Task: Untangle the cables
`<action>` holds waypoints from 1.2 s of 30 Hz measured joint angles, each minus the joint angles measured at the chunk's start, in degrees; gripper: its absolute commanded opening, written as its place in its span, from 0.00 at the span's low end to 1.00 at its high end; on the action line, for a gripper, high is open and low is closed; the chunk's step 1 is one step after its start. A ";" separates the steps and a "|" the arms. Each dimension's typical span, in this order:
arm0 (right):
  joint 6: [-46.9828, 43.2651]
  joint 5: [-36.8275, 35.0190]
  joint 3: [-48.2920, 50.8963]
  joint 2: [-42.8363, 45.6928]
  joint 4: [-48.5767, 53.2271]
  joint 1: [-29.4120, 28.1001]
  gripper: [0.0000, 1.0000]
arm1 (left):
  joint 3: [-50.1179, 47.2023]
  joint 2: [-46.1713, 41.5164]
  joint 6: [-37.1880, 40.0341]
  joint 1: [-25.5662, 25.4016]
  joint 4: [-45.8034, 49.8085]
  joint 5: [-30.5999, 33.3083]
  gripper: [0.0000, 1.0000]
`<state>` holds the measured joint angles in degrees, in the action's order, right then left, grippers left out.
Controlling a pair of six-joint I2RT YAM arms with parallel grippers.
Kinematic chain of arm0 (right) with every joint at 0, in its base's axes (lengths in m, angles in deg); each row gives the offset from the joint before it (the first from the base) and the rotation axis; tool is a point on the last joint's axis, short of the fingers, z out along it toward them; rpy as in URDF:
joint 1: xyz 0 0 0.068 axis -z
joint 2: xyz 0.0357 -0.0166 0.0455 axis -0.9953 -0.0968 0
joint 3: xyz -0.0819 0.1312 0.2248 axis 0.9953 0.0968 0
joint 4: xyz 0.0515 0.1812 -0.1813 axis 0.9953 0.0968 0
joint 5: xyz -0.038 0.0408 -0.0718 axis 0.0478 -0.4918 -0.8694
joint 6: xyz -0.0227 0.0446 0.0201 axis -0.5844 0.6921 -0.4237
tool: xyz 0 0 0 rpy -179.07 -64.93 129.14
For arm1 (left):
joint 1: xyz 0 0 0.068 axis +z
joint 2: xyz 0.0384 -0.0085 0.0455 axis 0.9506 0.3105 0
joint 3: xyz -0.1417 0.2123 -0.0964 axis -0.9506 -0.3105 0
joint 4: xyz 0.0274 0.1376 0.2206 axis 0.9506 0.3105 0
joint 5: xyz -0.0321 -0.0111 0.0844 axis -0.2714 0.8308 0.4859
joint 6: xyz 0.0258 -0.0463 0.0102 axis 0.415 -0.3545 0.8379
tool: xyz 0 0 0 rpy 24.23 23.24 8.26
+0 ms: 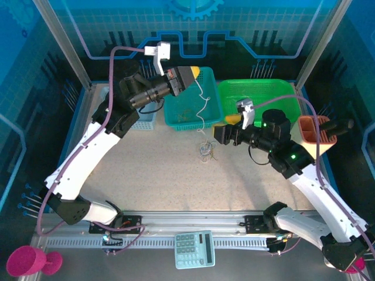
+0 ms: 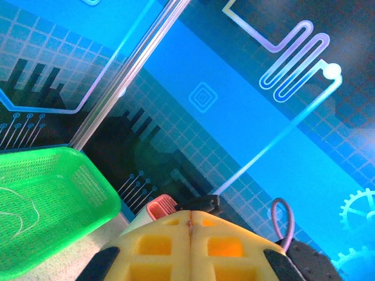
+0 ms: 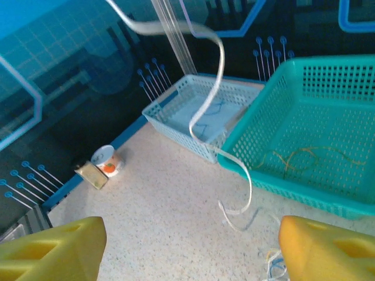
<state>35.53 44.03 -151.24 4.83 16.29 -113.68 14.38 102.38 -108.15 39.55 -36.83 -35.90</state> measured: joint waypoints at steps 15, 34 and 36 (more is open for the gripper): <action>-3.48 1.07 -21.46 -12.59 -0.52 -4.92 0.82 | 0.00 1.07 -0.15 -0.02 0.17 -1.36 0.00; -4.55 -1.38 -30.88 -21.59 0.09 -5.44 0.00 | -0.07 0.94 0.02 -0.15 0.39 -1.90 0.43; -4.55 -2.16 -32.59 -21.59 0.13 -4.92 0.00 | -0.96 -0.11 0.02 0.17 0.15 -1.88 0.68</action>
<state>30.98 41.87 -183.83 -16.77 16.42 -118.60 13.42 102.27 -108.12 39.73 -36.68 -37.78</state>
